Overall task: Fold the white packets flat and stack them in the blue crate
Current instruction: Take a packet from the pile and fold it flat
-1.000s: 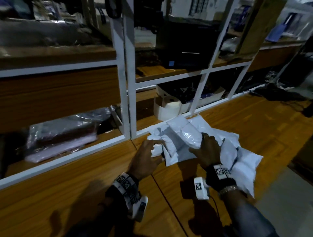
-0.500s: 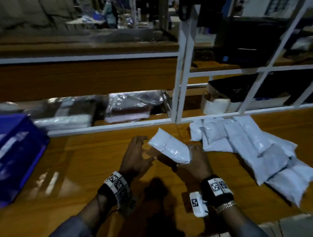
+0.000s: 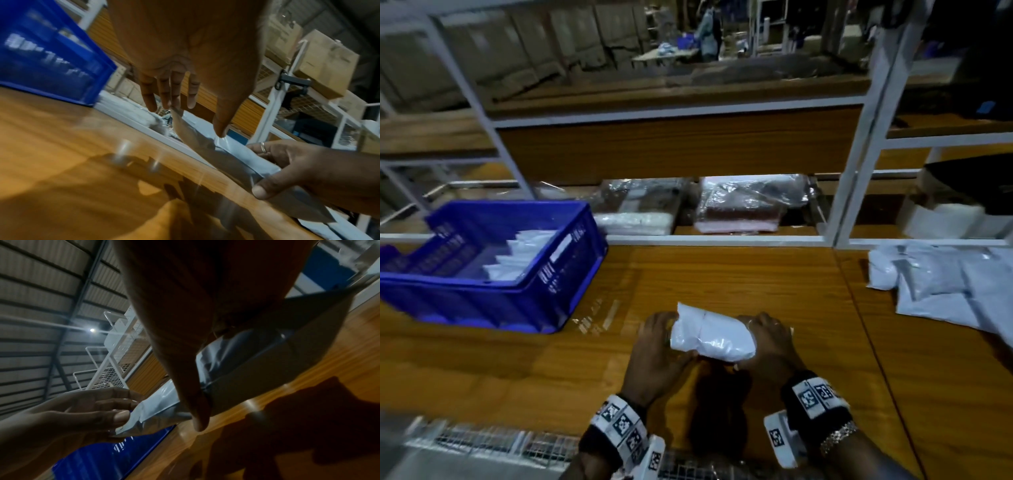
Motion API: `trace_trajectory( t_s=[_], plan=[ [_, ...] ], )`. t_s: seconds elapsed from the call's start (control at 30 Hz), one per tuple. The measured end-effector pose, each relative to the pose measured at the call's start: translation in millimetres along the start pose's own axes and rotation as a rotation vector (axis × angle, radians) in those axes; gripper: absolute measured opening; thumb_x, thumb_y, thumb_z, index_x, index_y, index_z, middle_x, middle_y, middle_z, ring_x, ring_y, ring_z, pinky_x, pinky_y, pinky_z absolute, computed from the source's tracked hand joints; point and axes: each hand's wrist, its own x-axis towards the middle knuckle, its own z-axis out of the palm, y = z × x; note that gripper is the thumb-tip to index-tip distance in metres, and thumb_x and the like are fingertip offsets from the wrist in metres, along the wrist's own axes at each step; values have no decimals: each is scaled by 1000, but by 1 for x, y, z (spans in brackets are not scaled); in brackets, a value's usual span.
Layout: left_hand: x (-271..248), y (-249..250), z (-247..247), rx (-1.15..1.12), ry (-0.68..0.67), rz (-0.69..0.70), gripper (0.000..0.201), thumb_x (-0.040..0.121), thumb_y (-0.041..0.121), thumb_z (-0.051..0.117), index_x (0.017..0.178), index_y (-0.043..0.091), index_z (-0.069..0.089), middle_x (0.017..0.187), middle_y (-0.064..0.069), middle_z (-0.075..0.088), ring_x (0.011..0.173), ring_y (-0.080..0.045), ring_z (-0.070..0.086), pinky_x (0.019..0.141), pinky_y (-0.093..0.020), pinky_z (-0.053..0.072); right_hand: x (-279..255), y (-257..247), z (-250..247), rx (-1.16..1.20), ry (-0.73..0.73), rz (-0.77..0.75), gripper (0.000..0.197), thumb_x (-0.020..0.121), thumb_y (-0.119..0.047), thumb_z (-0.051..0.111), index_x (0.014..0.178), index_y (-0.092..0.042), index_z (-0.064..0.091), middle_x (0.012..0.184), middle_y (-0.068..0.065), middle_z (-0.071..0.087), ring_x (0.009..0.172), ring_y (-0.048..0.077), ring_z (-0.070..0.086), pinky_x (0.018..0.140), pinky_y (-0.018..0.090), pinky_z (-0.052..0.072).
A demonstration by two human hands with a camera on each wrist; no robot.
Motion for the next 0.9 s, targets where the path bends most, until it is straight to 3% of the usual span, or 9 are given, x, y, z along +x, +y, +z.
trace_trajectory(
  t_s=[0.1, 0.27, 0.37, 0.43, 0.5, 0.6, 0.67, 0.77, 0.9],
  plan=[
    [-11, -17, -1, 109, -2, 8, 62, 81, 50, 78, 129, 17, 56, 122, 2, 58, 110, -21, 57, 88, -46, 49, 7, -20, 10, -28, -11, -32, 92, 68, -48, 80, 149, -33, 39, 136, -2, 44, 131, 22, 38, 97, 29, 21],
    [-18, -54, 6, 273, -191, -24, 71, 92, 67, 50, 145, 19, 49, 150, -5, 49, 137, -26, 44, 109, -48, 40, 19, -45, 36, -80, -47, -29, 93, 67, -38, 82, 150, -33, 40, 141, -4, 45, 137, 21, 37, 109, 34, 21],
    [-18, -70, 18, 311, -302, -52, 59, 97, 42, 53, 150, 19, 43, 157, -6, 41, 143, -27, 39, 113, -45, 35, 19, -55, 50, -60, -55, -9, 88, 74, -33, 81, 152, -29, 39, 146, -4, 46, 140, 19, 36, 111, 32, 19],
    [-17, -77, 25, 310, -299, -29, 54, 95, 26, 55, 147, 17, 47, 152, -9, 47, 138, -30, 46, 109, -45, 40, 15, -58, 60, -1, 0, -16, 81, 76, -30, 79, 149, -26, 44, 146, -2, 48, 141, 20, 38, 115, 33, 19],
    [-15, -83, 30, 279, -259, 55, 47, 91, 27, 50, 135, 13, 59, 137, -13, 60, 122, -35, 61, 95, -47, 51, 9, -56, 68, 36, 69, 3, 76, 75, -27, 76, 146, -25, 48, 149, -2, 47, 145, 20, 34, 121, 37, 15],
    [-9, -83, 37, 267, -159, 155, 43, 95, 30, 43, 128, 11, 64, 132, -14, 63, 121, -33, 61, 94, -48, 52, -1, -57, 75, 42, 158, 75, 75, 75, -29, 69, 147, -30, 48, 154, -10, 41, 151, 13, 19, 122, 30, -5],
    [-8, -82, 44, 245, -103, 156, 45, 99, 29, 39, 134, 11, 61, 140, -13, 59, 132, -33, 53, 104, -51, 45, -6, -57, 80, 29, 175, 109, 69, 83, -40, 59, 150, -32, 44, 157, -11, 37, 152, 12, 15, 123, 31, -8],
    [-6, -83, 53, 230, -102, 170, 45, 103, 31, 38, 139, 13, 59, 146, -12, 55, 138, -33, 47, 113, -57, 36, -7, -61, 88, 3, 158, 182, 69, 92, -63, 23, 154, -35, 37, 163, -10, 28, 154, 12, 11, 123, 39, -3],
    [-11, -86, 60, 216, -116, 148, 45, 103, 34, 39, 141, 19, 58, 146, -11, 55, 138, -33, 46, 114, -62, 29, 0, -75, 83, -70, 89, 262, 74, 91, -66, 6, 154, -39, 34, 164, -10, 27, 153, 14, 14, 121, 43, 3]
  ],
)
